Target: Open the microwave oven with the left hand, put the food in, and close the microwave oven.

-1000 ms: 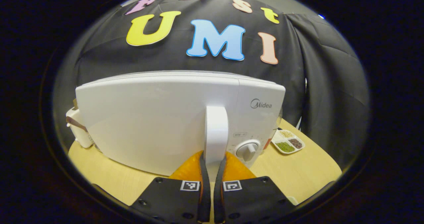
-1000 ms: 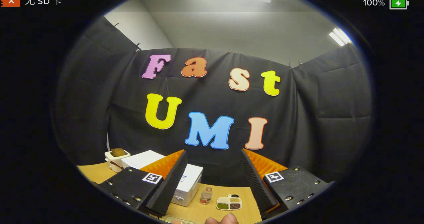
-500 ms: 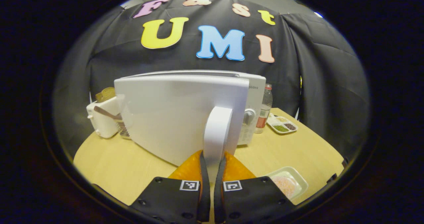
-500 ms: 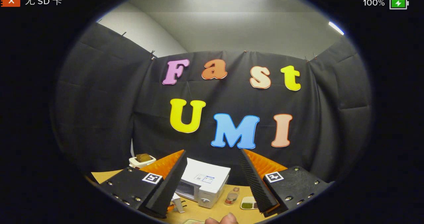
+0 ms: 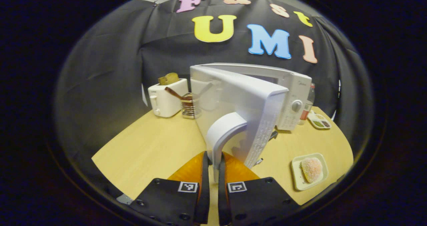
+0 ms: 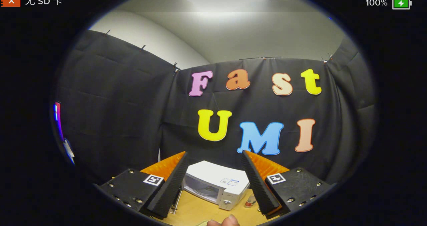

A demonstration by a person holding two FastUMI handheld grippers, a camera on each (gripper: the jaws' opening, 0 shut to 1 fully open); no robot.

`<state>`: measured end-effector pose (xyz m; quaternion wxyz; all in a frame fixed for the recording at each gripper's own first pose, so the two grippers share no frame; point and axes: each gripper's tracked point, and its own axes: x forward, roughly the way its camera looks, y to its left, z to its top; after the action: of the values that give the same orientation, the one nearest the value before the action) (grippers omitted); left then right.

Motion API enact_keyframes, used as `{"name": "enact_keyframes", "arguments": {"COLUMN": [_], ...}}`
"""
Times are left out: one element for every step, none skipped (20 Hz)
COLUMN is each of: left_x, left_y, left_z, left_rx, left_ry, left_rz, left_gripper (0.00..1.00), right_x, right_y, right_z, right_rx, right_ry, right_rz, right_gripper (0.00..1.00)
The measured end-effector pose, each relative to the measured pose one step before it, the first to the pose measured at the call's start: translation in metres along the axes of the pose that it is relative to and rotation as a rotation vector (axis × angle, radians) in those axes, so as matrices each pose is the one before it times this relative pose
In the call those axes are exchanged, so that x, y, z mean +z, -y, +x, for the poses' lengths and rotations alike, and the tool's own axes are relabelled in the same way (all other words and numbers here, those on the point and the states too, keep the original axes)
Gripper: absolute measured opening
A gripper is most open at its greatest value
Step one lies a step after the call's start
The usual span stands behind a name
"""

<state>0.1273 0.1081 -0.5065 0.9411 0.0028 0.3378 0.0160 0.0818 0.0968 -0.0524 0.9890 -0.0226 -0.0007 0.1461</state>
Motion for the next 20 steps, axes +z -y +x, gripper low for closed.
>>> {"name": "enact_keyframes", "arguments": {"left_x": [-0.00116,0.00214,-0.00300,0.00033,-0.00102,0.00249,-0.00002,0.00234,0.00171,0.00350,0.00629,0.00871,0.00569,0.00848,0.01056,0.01131,0.01237,0.01108,0.00875,0.00897], "left_y": [-0.00688,-0.00451,-0.00391,-0.00095,-0.00173,-0.00191,-0.00140,-0.00323,-0.00698,-0.00827,-0.01104,-0.01141,-0.01088,-0.01324,-0.01159,-0.01044,-0.00759,-0.00439,-0.00244,-0.00014], "left_z": [-0.00126,-0.00192,-0.00002,-0.00160,-0.00276,-0.00142,-0.00477,-0.00484,-0.00609,-0.00549,-0.00564,-0.00495,-0.00507,-0.00495,-0.00563,-0.00684,-0.01045,-0.00929,-0.01117,-0.01100], "left_rx": [0.00199,0.00096,-0.00354,-0.01102,-0.00598,-0.01073,-0.01910,-0.01830,-0.01546,-0.01071,-0.00826,-0.00705,-0.00243,0.00386,0.00247,0.00736,-0.00003,0.00191,-0.00295,-0.00037], "left_ry": [-0.00325,-0.00022,0.00072,0.00092,0.00422,0.00620,0.00492,0.00391,0.00091,0.00805,0.01471,0.01809,0.00827,0.01127,0.01765,0.02037,0.02289,0.02348,0.02161,0.01420], "left_rz": [-0.04532,-0.03215,-0.01542,-0.00906,0.00102,0.00478,0.00785,0.00517,0.00519,0.00661,-0.00012,-0.00912,-0.01039,-0.00704,-0.00882,-0.00733,-0.00473,-0.00033,0.00324,0.00779], "left_gripper": [0.17,0.18,0.18,0.18,0.19,0.18,0.18,0.18,0.18,0.18,0.18,0.18,0.18,0.17,0.16,0.17,0.13,0.02,0.11,0.02], "right_x": [-0.00090,-0.00072,0.00039,0.00479,0.00566,0.00624,0.00260,0.00150,-0.00218,0.00328,0.00669,0.00097,-0.00230,0.00064,-0.00010,-0.00061,-0.00315,-0.00460,-0.00568,-0.00498], "right_y": [-0.00354,-0.00402,-0.00570,-0.00423,-0.00162,-0.00350,-0.00756,-0.00838,-0.01310,-0.01337,-0.00973,-0.01218,-0.01145,-0.01030,-0.00819,-0.00634,-0.00523,-0.00443,-0.00267,-0.00163], "right_z": [-0.00686,-0.00582,-0.00462,-0.00304,-0.00228,-0.00240,0.00051,0.00104,0.00079,0.00206,0.00314,0.00161,0.00138,0.00106,-0.00002,0.00015,-0.00019,-0.00061,0.00158,0.00065], "right_rx": [0.01061,0.01022,0.01117,0.00669,-0.00599,-0.00901,-0.00926,-0.01190,0.00185,0.00447,-0.00244,0.00384,0.00143,-0.00080,-0.00205,-0.00416,-0.00392,-0.00327,-0.00575,-0.00523], "right_ry": [-0.00134,-0.00720,-0.00547,0.00424,0.00832,0.01040,0.00688,-0.00301,-0.01467,0.00495,0.00890,-0.00177,0.00057,0.00261,0.00320,0.00183,-0.00196,-0.00648,-0.00721,-0.00816], "right_rz": [-0.00738,-0.00575,-0.00974,-0.01482,-0.01684,-0.00731,0.00278,0.00714,0.00768,-0.00395,-0.01233,-0.00221,0.01104,0.01473,0.00820,0.00285,0.00380,0.00584,0.00710,0.00827], "right_gripper": [0.96,0.96,0.96,0.97,0.97,0.97,0.96,0.96,0.96,0.97,0.94,0.96,0.96,0.97,0.97,0.96,0.96,0.96,0.96,0.96]}}
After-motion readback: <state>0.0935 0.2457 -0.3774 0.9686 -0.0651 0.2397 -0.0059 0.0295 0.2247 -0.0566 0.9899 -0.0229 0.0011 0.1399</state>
